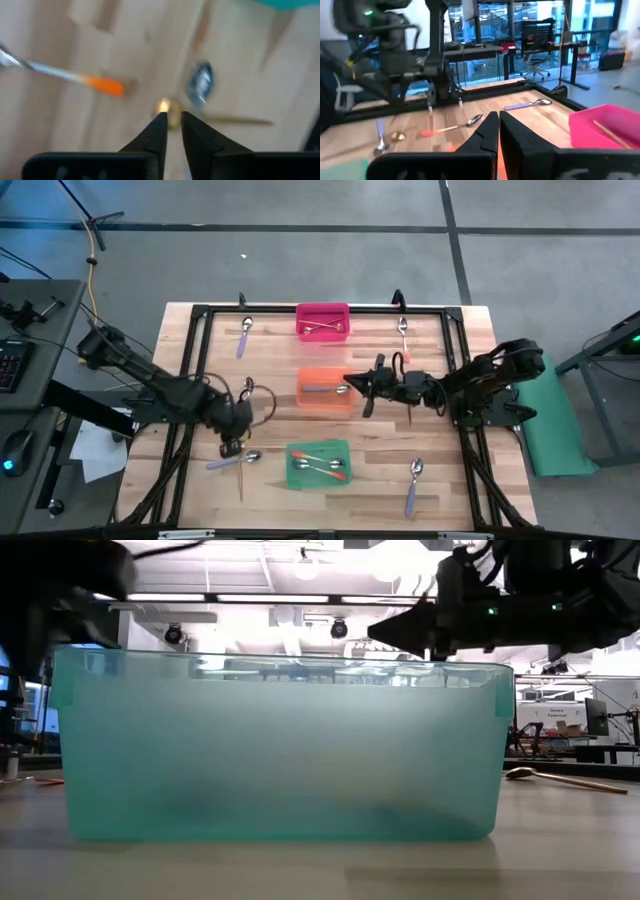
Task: Sort silverware by color (type)
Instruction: Put the bottom left violet spoon into the orange bin
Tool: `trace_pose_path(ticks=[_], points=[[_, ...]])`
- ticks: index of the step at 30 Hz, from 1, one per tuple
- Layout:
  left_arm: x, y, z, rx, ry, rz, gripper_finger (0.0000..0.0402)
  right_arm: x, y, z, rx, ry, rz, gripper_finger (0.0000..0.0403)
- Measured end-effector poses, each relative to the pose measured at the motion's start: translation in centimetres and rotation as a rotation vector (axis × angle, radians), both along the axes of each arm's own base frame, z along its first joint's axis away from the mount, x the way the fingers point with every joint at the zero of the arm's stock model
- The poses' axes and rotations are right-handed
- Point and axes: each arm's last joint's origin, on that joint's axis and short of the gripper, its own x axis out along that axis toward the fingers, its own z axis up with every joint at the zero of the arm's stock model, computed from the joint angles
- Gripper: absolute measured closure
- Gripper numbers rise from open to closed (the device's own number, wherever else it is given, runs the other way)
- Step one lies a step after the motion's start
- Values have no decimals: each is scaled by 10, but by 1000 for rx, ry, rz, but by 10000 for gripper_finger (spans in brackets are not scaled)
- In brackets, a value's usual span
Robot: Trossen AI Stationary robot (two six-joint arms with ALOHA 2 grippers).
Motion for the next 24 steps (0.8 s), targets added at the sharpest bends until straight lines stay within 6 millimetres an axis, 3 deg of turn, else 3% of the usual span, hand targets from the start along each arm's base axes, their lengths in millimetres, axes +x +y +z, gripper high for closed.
trace_pose_path(ticks=[7,13,24], points=[[-21,-34,-2,-115,90,103,293,3,10,-1,-74,22,9,403],[-34,-55,-11,-86,106,173,249,3,11,-1,-79,22,11,403],[-22,-79,-51,69,138,139,233,3,11,-1,-92,18,10,403]])
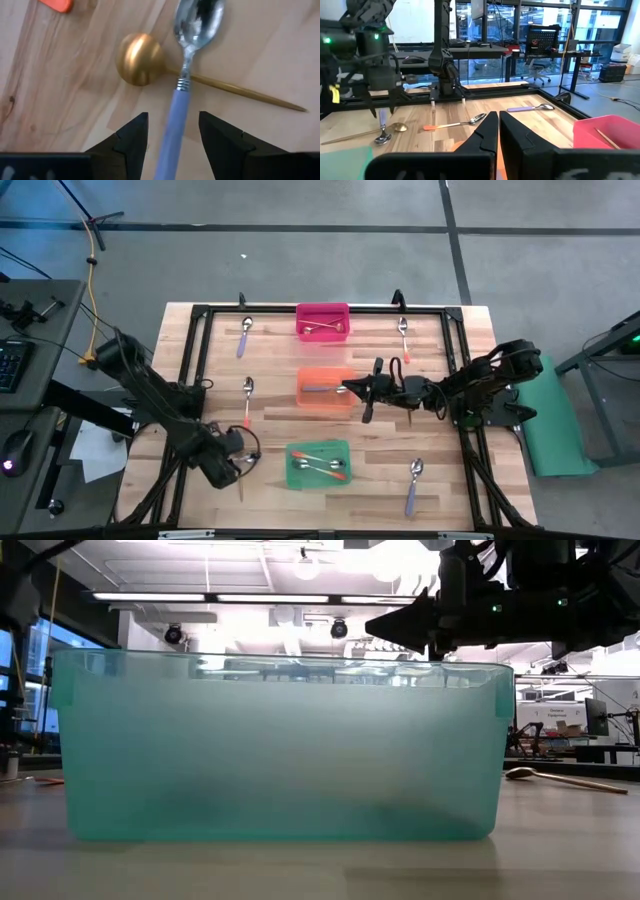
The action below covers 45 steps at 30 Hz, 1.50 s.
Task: Sort silverware by color (type)
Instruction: Put the bottom left violet spoon into the orange bin
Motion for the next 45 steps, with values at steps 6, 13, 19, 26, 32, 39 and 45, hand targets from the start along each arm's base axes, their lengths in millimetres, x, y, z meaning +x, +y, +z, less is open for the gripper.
trace_pose_path(ticks=[6,13,19,26,32,39,45], points=[[7,-9,-13,-14,-5,-18,233,0,0,0,-8,2,0,403],[10,-11,-25,17,33,-30,246,0,0,0,-17,3,2,403],[10,-13,-32,18,75,-57,308,0,0,0,-18,3,2,403],[9,-12,-22,-27,64,-65,357,0,0,0,-26,5,1,403],[9,-4,11,-42,1,-9,357,0,0,0,-41,9,0,403],[36,65,34,32,-126,167,357,0,0,0,-52,11,-1,403],[89,120,46,137,-471,124,357,0,-1,0,-68,15,-9,403]])
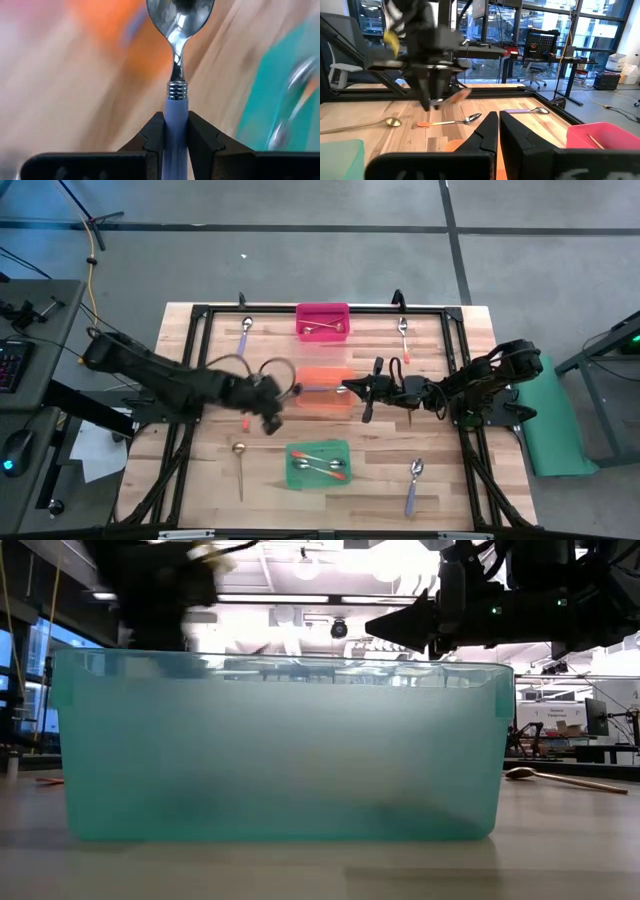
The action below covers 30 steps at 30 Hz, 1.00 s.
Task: Sort silverware by color (type)
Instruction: Put the bottom left violet spoon into the orange bin
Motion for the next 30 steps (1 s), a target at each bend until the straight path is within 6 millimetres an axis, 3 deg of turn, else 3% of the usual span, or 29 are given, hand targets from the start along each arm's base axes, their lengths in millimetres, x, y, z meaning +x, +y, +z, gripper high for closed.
trace_pose_path(ticks=[5,13,19,22,30], points=[[37,33,3,73,-211,-100,357,0,-4,-1,0,3,-17,403],[67,72,0,152,-177,-173,357,-15,-5,-8,-16,10,-24,403],[93,87,-9,172,-125,-250,357,-57,-7,-15,29,-111,-90,403],[105,94,-17,178,-79,-273,357,-67,-7,-19,76,-106,-155,403],[128,100,-42,160,34,-344,357,-67,-5,-19,66,-94,-173,403]])
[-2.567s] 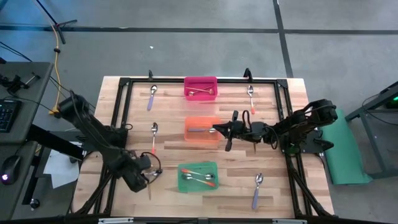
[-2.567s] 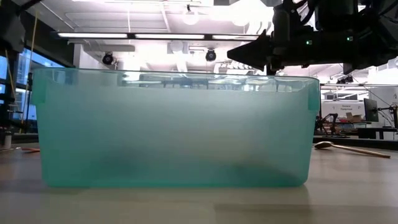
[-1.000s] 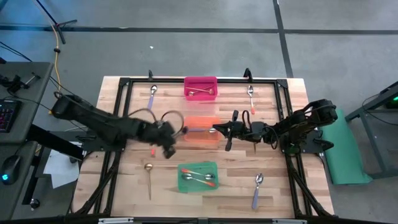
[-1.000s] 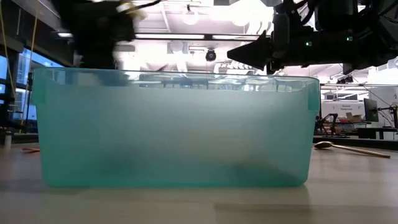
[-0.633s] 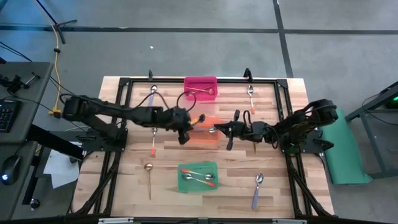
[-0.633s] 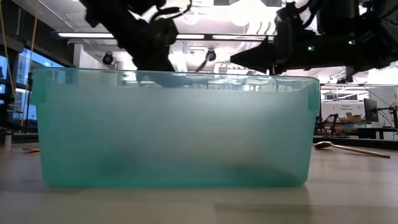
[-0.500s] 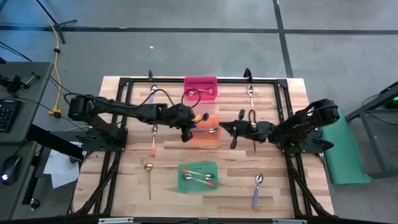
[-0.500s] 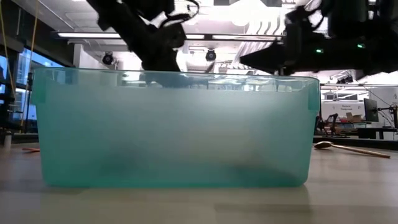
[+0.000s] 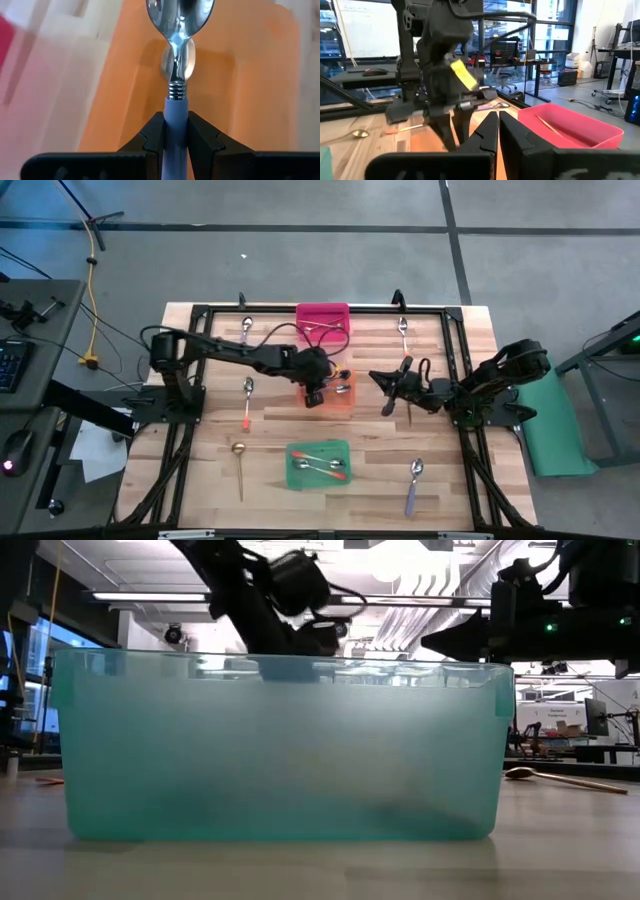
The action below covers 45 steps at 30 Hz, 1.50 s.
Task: Sort silverware by color (type)
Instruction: Put the bottom left violet spoon into the orange bin, then put the top orange spoon into the green bin
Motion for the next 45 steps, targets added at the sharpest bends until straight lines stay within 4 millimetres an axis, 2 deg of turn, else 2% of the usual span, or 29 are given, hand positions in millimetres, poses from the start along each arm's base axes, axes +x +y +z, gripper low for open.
trace_pose_path(ticks=[8,13,18,21,23,26,30,36,40,45], points=[[2,6,-26,-1,91,-13,357,1,0,0,3,6,1,403],[2,6,-28,7,96,-29,354,1,-2,-1,3,7,-7,403],[2,6,-25,33,82,-77,280,1,-10,0,-6,8,-51,403],[2,4,-23,31,78,-100,258,2,-17,0,-10,5,-55,403],[2,4,-21,51,53,-123,260,2,-21,2,-14,-12,-44,403],[-3,5,-15,52,3,-133,287,7,-27,6,-37,-29,-28,403],[-18,9,-4,21,-113,-146,336,16,-37,14,-85,-48,-12,403],[-54,14,14,35,-323,-111,395,28,-56,22,-112,-49,-4,403],[-83,18,14,42,-439,-53,397,36,-69,24,-72,-3,-19,403],[-113,22,1,52,-532,11,396,47,-88,22,21,126,-71,403]])
